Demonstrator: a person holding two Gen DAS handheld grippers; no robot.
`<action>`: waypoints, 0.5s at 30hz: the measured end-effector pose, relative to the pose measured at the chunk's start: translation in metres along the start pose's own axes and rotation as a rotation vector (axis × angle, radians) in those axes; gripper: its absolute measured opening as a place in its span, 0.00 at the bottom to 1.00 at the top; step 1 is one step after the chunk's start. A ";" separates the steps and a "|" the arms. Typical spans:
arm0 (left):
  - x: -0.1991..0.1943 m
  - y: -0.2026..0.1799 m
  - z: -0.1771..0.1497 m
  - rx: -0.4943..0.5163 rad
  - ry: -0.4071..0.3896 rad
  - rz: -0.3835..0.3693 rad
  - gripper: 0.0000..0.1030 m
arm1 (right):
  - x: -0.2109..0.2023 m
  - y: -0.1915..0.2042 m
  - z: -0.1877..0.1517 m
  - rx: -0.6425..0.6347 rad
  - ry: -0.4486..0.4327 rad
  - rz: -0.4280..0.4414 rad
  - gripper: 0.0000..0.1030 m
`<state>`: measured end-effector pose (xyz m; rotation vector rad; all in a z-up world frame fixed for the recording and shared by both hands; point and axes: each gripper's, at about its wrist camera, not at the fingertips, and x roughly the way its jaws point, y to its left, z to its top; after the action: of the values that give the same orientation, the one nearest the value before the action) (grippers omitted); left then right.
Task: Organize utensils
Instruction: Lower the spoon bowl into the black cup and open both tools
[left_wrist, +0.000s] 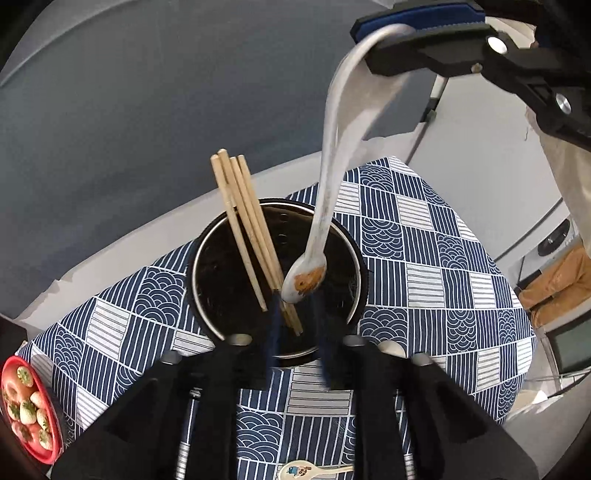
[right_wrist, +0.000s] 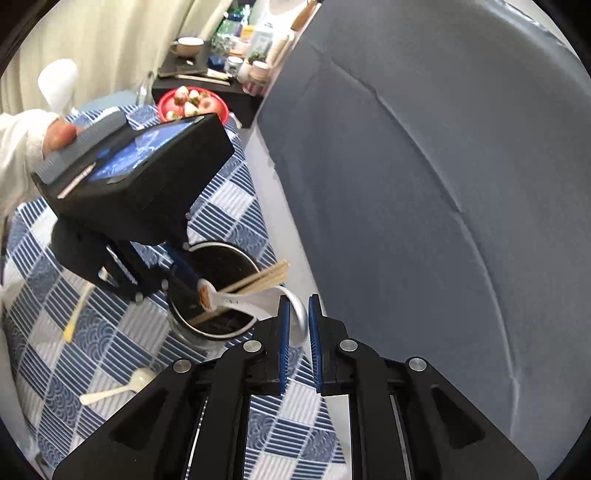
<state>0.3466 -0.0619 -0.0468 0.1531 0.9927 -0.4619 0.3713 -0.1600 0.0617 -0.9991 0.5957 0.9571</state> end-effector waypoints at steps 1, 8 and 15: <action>-0.002 0.002 -0.001 -0.011 -0.015 0.015 0.52 | -0.001 0.000 -0.001 0.002 -0.009 0.022 0.11; -0.026 0.005 -0.011 -0.045 -0.062 0.065 0.74 | -0.009 0.003 -0.007 0.045 -0.083 0.028 0.46; -0.035 0.004 -0.036 -0.088 -0.049 0.114 0.86 | -0.012 0.001 -0.023 0.132 -0.101 0.043 0.62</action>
<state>0.3045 -0.0361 -0.0373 0.1182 0.9486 -0.3161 0.3642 -0.1851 0.0608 -0.8182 0.5902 0.9873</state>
